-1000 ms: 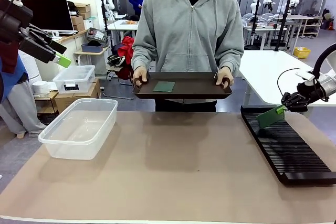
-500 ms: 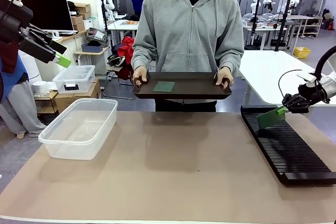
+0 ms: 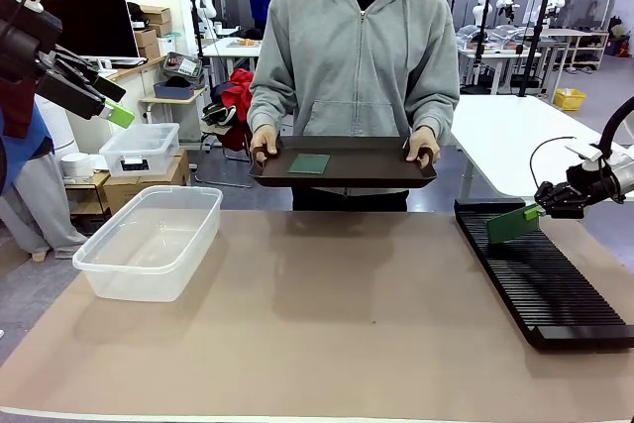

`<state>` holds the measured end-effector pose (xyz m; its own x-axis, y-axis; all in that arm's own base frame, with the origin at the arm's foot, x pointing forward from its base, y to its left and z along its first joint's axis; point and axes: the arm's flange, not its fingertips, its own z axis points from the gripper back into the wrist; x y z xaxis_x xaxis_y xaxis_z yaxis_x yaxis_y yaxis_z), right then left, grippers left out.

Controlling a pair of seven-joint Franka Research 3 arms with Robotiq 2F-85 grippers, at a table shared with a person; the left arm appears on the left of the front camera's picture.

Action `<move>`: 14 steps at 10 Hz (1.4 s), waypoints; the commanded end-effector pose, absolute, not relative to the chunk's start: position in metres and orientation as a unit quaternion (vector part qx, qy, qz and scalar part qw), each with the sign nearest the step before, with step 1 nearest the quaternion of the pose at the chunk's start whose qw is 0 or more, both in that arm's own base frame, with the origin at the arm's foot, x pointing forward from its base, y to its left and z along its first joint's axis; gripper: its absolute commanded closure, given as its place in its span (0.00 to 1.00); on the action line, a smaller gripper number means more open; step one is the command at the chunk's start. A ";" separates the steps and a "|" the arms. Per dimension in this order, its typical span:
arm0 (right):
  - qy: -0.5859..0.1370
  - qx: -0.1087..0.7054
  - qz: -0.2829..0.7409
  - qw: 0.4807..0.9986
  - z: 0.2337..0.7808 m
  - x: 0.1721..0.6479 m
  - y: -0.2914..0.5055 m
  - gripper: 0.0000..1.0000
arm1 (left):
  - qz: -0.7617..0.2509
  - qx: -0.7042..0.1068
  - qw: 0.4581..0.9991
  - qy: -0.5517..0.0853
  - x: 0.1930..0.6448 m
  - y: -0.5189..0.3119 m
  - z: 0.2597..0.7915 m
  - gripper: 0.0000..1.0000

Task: Sort PCBs into racks and boxes based on the side picked up.
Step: If the short side of the Blank PCB is picked up, insert it into the PCB Rack ; if the long side is picked up, place it in the Organizing box.

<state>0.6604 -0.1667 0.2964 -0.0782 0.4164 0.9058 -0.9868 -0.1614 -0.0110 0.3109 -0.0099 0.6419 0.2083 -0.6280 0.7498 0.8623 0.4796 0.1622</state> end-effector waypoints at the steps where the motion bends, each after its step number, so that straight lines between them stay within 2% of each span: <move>1: -0.345 0.402 0.653 0.542 0.301 0.662 -0.164 0.98 | -0.488 -0.148 0.763 -0.397 0.312 -0.010 0.641 0.00; 14: -0.325 0.389 0.676 0.535 0.276 0.666 -0.163 0.98 | -0.488 -0.148 0.763 -0.397 0.312 -0.010 0.641 0.00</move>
<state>0.6630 -0.1668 0.2952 -0.0879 0.4251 0.9009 -0.9843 -0.1759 -0.0130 0.3109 -0.0099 0.6419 0.2083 -0.6280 0.7498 0.8623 0.4796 0.1622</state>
